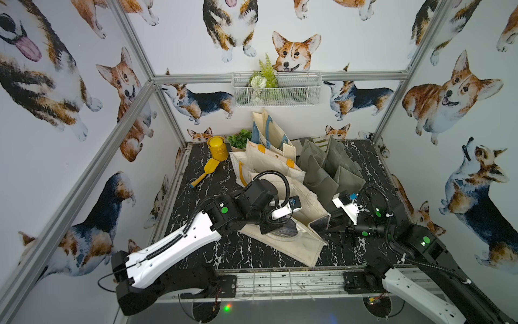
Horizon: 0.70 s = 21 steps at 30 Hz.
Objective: Put away the canvas bag
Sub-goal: Press the canvas bag at the center of the board.
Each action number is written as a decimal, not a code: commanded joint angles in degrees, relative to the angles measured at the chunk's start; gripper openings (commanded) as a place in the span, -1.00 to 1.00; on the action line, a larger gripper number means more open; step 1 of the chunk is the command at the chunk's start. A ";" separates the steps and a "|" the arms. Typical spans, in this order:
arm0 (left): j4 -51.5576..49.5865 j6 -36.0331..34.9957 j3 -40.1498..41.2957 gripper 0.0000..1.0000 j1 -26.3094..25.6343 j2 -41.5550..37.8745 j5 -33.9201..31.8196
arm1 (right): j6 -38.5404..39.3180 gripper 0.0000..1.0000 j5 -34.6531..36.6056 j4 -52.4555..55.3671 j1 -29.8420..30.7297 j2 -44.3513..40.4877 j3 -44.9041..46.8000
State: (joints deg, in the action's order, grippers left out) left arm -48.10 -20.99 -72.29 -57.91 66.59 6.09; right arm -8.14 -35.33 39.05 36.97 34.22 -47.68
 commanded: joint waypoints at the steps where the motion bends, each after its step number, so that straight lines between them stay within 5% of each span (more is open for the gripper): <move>1: 2.54 1.42 0.57 -1.00 1.11 -0.83 0.85 | -0.18 0.82 -1.82 -3.75 -0.10 -1.39 0.76; 21: 3.71 10.35 -1.70 -1.00 8.13 1.46 11.27 | 7.00 0.98 -0.48 -3.00 -0.14 -3.31 3.00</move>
State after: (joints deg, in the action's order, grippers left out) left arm -47.07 -12.97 -73.56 -50.54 67.90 14.02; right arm -3.79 -36.12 36.84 36.75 30.50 -45.47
